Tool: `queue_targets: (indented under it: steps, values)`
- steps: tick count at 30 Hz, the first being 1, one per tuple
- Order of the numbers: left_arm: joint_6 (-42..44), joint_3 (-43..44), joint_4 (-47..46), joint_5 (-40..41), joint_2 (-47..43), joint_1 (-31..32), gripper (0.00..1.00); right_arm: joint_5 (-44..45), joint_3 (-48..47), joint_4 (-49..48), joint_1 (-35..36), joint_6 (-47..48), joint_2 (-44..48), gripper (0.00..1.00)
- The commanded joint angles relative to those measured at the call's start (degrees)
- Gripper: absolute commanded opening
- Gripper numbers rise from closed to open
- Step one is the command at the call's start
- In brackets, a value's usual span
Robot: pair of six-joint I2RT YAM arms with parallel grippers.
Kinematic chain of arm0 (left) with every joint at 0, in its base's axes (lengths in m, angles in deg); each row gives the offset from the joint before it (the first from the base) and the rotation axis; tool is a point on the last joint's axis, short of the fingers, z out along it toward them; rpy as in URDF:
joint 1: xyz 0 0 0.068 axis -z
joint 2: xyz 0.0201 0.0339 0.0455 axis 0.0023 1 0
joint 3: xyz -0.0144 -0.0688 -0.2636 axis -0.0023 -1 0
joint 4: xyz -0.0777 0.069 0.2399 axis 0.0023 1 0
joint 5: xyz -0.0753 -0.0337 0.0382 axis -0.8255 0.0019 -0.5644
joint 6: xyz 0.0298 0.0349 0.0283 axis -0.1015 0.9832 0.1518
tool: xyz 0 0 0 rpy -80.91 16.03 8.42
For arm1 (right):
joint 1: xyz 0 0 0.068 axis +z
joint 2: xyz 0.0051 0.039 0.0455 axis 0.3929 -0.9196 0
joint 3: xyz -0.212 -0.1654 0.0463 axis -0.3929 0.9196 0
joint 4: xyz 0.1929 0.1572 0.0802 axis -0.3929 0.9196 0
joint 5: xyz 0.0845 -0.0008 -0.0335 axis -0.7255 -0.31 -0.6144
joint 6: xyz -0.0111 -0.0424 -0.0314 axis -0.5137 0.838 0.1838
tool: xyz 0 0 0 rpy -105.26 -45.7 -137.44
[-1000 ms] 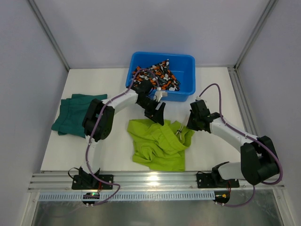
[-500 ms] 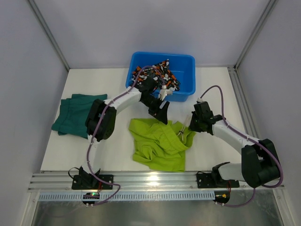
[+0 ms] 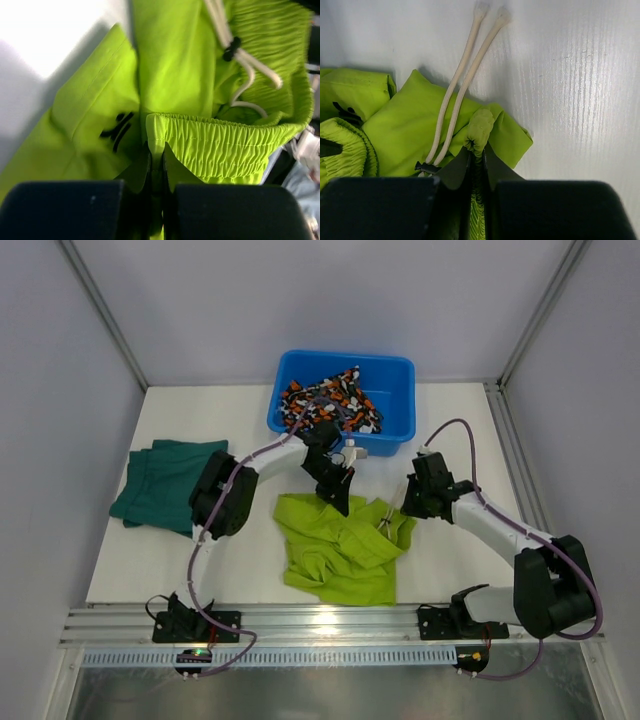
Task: Fold and stack the shorts
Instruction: Flatten out the shorts at the center of the board.
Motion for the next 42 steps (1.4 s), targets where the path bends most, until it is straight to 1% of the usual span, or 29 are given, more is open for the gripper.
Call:
queue_targets:
  steps: [1,3,4,6,7,9,10,11,12,13,16,18,20,21,22,23,24,25,26,27,28,29,30,33,34,36,37,39,42]
  values:
    - [-6.3,-2.34,-1.86,14.71,-12.09,-0.06,0.0,-0.21,-8.56,3.06,-0.42,1.27,0.32,0.04]
    - [-11.22,-3.65,-0.2,25.81,-20.96,-0.5,0.0,-6.78,-13.75,4.3,-0.24,0.31,-0.55,0.04]
    - [-13.42,-3.84,0.77,35.0,-24.13,-1.37,0.0,-9.68,-18.92,4.04,0.19,-1.61,-1.95,0.04]
    - [-17.55,-2.97,4.02,44.01,-32.8,-2.69,0.0,-19.93,-23.08,-1.19,0.63,-4.6,-3.45,0.04]
    - [-18.61,-2.0,7.95,51.63,-35.47,-4.09,0.0,-22.25,-26.75,-3.67,2.2,-7.75,-4.59,0.04]
    - [-20.11,1.07,12.1,57.04,-42.22,-5.76,0.0,-25.95,-31.94,-7.63,4.41,-9.36,-5.74,0.04]
    - [-20.64,4.48,14.99,60.63,-44.35,-7.16,0.0,-26.93,-39.46,-7.47,6.24,-9.8,-7.92,0.04]
    - [-20.91,6.34,15.8,61.37,-46.46,-7.35,0.0,-27.72,-43.45,-6.95,7.22,-10.15,-9.16,0.04]
    - [-20.73,7.75,15.9,61.72,-50.66,-7.44,0.0,-29.29,-51.41,-5.9,8.1,-10.16,-10.39,0.04]
    - [-20.73,10.2,15.2,61.38,-52.79,-7.53,0.0,-30.09,-55.05,-5.28,8.89,-10.24,-12.32,0.04]
    - [-19.68,13.37,13.09,57.26,-59.81,-7.53,0.0,-32.37,-64.11,-3.43,10.04,-11.73,-13.83,0.04]
    - [-18.89,14.96,13.09,52.78,-61.68,-7.53,0.0,-32.91,-64.93,-2.47,9.61,-12.27,-13.05,0.04]
    - [-18.62,15.5,13.44,48.13,-63.53,-7.53,0.0,-32.39,-63.1,-1.5,8.56,-11.74,-10.25,0.04]
    - [-18.97,14.8,13.44,39.31,-64.58,-7.53,0.0,-32.12,-59.35,-1.23,7.94,-11.13,-8.92,0.04]
    - [-19.58,13.49,12.74,35.49,-65.46,-7.53,0.0,-32.12,-57.05,-1.14,7.15,-10.95,-7.6,0.04]
    - [-20.72,8.08,11.26,30.49,-66.68,-7.44,0.0,-32.3,-54.85,-0.8,6.18,-10.6,-6.29,0.04]
    - [-22.3,4.29,6.89,20.6,-68.09,-7.44,0.0,-32.38,-49.87,0.77,4.09,-9.03,-3.31,0.04]
    - [-23.88,-0.19,3.19,16.33,-69.58,-7.18,0.0,-31.78,-46.95,2.1,2.93,-8.06,-1.63,0.04]
    - [-28.33,-5.28,-1.28,14.29,-73.34,-6.66,0.0,-28.99,-44.05,3.33,1.62,-6.92,0.04,0.04]
    - [-30.55,-15.51,-10.03,13.83,-75.29,-5.69,0.0,-27.74,-40.71,5.34,-1.01,-5.69,3.28,0.04]
    - [-32.49,-20.23,-13.51,15.13,-77.05,-2.64,0.0,-26.77,-34.15,5.8,-2.34,-3.33,4.61,0.04]
    - [-35.47,-24.45,-16.41,15.4,-79.42,-0.78,0.0,-25.46,-31.04,6.06,-3.57,-2.26,5.67,0.04]
    - [-36.98,-32.41,-22.88,15.58,-79.96,1.15,0.0,-25.18,-25.09,6.32,-5.5,-1.29,6.99,0.04]
    - [-41.12,-43.0,-31.18,19.26,-77.09,9.58,0.0,-24.39,-16.28,5.28,-6.83,2.14,7.35,0.04]
    - [-41.12,-44.17,-33.73,23.62,-75.33,15.7,0.0,-23.87,-14.76,5.1,-7.18,2.93,7.09,0.04]
    - [-40.6,-44.88,-36.47,25.95,-68.68,21.8,0.0,-20.89,-12.48,5.45,-7.53,5.57,6.48,0.04]
    - [-40.68,-44.27,-39.18,28.04,-66.11,26.61,0.0,-19.13,-12.03,5.97,-8.67,7.14,5.51,0.04]
    - [-40.51,-42.43,-40.34,29.99,-58.14,29.81,0.0,-16.57,-11.59,7.9,-11.39,8.47,4.11,0.04]
    - [-41.12,-39.09,-43.42,30.17,-50.46,33.6,0.0,-14.21,-11.5,9.58,-17.89,11.36,0.86,0.05]
